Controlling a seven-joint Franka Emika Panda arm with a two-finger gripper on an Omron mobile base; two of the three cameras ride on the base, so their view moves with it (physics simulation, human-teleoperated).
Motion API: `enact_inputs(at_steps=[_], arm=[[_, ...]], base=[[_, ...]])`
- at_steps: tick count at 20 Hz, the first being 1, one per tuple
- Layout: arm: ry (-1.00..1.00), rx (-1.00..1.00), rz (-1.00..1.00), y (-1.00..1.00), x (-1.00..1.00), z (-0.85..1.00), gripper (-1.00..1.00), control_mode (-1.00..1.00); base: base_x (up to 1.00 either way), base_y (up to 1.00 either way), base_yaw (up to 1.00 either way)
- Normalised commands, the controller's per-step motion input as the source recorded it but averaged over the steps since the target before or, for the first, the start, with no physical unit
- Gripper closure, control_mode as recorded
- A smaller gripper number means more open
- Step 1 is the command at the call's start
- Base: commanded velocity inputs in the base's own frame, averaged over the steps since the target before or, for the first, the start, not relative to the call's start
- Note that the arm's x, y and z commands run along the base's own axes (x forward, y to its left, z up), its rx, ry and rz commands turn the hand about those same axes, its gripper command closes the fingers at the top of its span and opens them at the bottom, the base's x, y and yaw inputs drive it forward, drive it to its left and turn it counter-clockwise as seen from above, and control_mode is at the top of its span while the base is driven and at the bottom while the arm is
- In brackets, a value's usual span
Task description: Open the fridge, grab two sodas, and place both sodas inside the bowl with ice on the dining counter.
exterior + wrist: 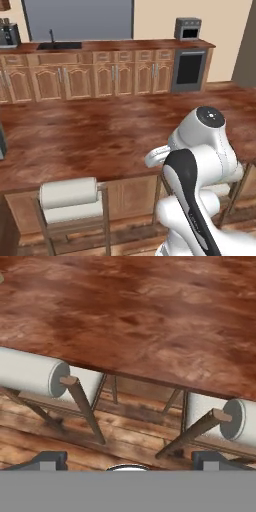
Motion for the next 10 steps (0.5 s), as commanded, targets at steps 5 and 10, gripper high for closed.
enact_inputs(at_steps=[5, 10], arm=[[0.0, 0.0, 0.0, 0.0, 0.0, 0.0, -1.0, 1.0], [0.0, 0.0, 0.0, 0.0, 0.0, 0.0, -1.0, 1.0]], base=[[-0.21, 1.0, 0.0], [-0.38, 1.0, 0.0]])
